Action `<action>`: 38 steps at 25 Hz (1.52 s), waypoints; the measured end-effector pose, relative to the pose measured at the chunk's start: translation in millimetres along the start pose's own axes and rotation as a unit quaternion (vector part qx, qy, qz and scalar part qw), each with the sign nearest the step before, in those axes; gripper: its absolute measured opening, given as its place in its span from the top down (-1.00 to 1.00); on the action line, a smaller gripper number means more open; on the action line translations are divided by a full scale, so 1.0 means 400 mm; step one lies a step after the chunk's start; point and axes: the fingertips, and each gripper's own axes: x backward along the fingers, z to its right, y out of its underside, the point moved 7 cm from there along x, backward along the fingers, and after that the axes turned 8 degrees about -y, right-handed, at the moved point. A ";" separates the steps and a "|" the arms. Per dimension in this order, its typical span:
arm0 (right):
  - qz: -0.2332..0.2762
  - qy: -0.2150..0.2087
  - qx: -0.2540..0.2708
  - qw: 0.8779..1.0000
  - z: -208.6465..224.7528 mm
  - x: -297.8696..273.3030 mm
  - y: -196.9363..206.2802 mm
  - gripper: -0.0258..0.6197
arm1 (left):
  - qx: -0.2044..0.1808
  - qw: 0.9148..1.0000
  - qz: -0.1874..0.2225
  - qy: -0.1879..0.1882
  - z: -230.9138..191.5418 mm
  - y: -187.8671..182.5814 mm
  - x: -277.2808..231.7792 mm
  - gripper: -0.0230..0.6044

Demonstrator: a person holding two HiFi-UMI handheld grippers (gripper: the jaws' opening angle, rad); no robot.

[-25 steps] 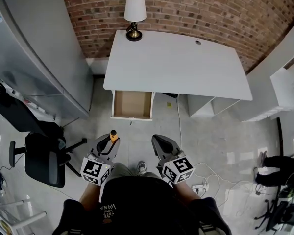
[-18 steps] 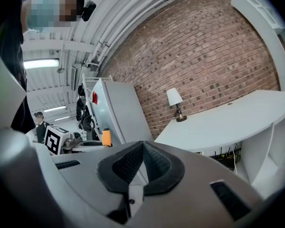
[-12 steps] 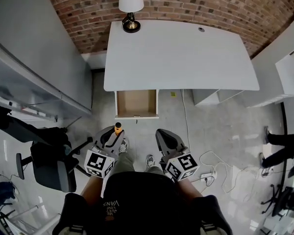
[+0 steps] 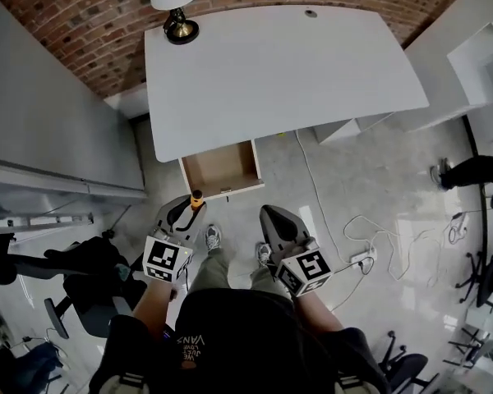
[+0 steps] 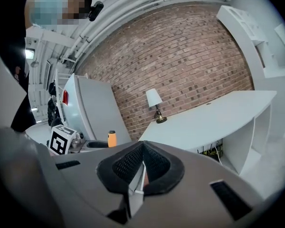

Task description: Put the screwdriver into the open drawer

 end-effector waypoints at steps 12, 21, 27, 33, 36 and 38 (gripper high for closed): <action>0.006 0.078 -0.040 0.996 0.112 -0.033 0.102 0.92 | -0.062 0.994 -0.061 0.071 -0.019 0.125 -0.232 0.57; 0.010 0.109 -0.069 0.992 0.174 -0.034 0.188 0.92 | -0.088 0.988 -0.095 0.085 -0.011 0.242 -0.392 0.58; 0.017 0.131 -0.084 0.988 0.214 -0.027 0.240 0.92 | -0.103 0.982 -0.132 0.088 -0.005 0.337 -0.473 0.58; 0.020 0.134 -0.094 0.986 0.245 -0.026 0.287 0.92 | -0.116 0.975 -0.167 0.091 -0.015 0.410 -0.541 0.58; 0.014 0.138 -0.102 0.985 0.261 -0.023 0.318 0.92 | -0.128 0.969 -0.189 0.095 -0.025 0.439 -0.588 0.58; 0.012 0.142 -0.110 0.984 0.269 -0.016 0.335 0.92 | -0.137 0.964 -0.204 0.099 -0.027 0.456 -0.615 0.58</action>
